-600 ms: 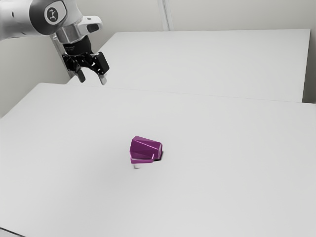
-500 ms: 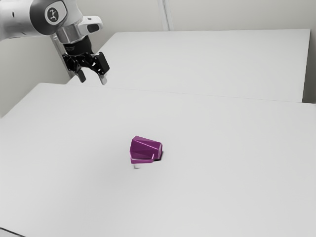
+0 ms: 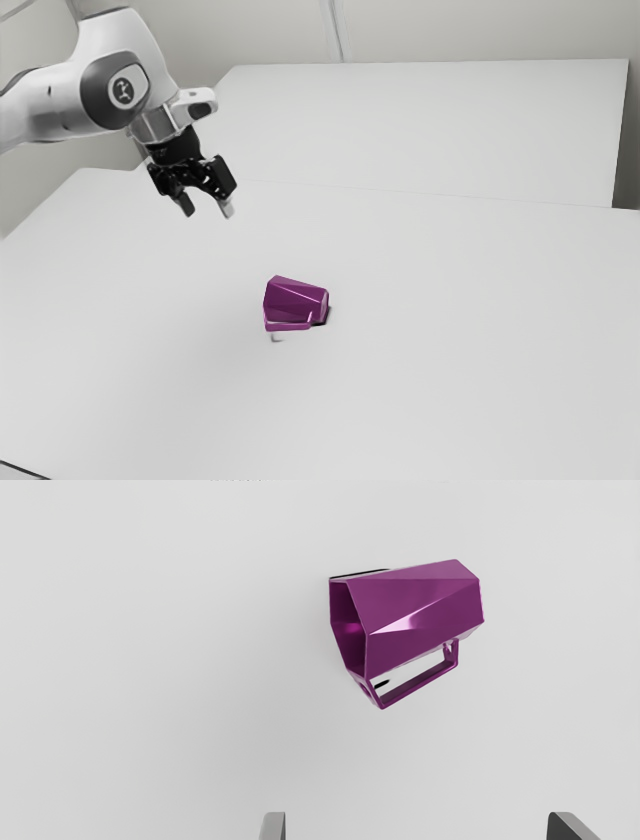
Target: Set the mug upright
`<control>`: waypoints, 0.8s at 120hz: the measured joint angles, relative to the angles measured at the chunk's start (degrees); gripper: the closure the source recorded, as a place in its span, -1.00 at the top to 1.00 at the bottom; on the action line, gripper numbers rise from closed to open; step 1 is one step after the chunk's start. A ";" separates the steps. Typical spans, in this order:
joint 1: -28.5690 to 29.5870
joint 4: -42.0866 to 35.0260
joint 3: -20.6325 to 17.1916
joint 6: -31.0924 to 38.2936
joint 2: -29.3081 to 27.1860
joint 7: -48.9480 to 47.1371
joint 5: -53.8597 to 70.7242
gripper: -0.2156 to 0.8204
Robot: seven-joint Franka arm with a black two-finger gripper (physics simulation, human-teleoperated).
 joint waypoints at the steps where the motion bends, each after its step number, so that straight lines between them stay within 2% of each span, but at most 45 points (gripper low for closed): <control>1: 0.00 -0.32 0.08 0.33 -0.02 0.10 -0.22 0.50; 69: 0.31 -17.80 1.33 19.26 0.13 10.14 -18.28 0.48; 96: 0.21 -21.04 1.37 23.98 0.95 15.25 -25.95 0.47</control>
